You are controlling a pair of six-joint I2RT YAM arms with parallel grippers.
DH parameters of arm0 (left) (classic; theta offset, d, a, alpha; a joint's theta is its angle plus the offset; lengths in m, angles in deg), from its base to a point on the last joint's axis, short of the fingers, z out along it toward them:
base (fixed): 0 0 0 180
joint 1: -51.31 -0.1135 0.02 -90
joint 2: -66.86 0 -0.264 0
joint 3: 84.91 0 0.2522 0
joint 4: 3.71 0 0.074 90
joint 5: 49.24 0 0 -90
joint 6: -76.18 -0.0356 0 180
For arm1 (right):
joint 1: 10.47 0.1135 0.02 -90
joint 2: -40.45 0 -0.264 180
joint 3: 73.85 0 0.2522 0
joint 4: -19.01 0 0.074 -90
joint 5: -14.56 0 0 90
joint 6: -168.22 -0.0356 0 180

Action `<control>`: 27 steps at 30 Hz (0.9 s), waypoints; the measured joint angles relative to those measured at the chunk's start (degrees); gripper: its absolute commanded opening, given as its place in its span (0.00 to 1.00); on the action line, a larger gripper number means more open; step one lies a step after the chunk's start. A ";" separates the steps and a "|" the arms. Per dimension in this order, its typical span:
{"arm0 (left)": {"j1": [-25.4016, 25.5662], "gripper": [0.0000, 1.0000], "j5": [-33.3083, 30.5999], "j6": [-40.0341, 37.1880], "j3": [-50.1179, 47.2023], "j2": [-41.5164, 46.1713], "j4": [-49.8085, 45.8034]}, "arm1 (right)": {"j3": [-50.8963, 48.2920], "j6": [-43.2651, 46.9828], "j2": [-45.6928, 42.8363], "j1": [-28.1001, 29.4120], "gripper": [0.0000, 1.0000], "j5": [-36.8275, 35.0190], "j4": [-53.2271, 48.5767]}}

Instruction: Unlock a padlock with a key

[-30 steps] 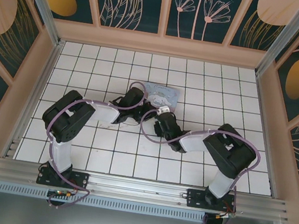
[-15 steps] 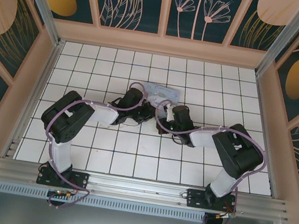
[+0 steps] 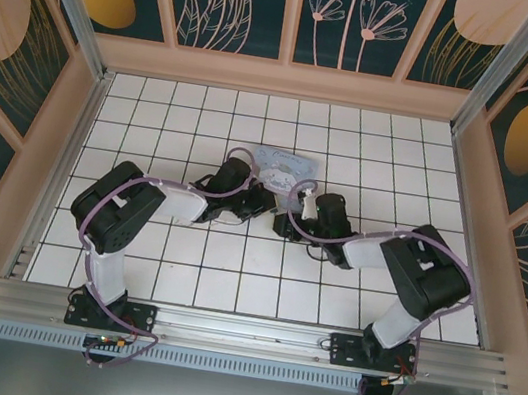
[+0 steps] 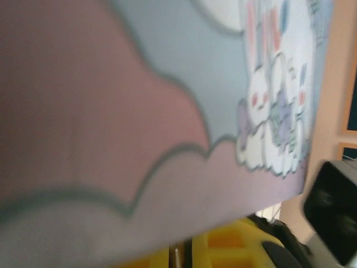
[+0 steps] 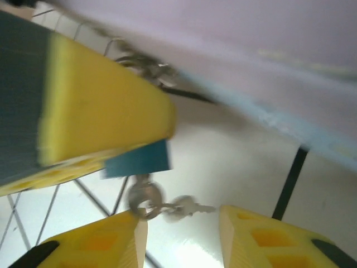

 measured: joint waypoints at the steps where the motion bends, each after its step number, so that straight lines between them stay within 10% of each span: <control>1: 0.07 0.00 0.00 -0.31 -0.15 0.00 -0.02 | -1.20 -0.48 -1.88 -0.22 0.45 0.11 0.52; 12: 0.22 0.05 0.02 -0.79 -1.14 0.28 0.96 | -6.19 -8.79 -10.10 -1.05 0.51 -0.33 5.46; 27: 0.33 0.72 1.03 0.15 -4.42 4.42 -1.03 | -4.55 -13.66 -3.39 -1.36 0.51 -2.38 8.31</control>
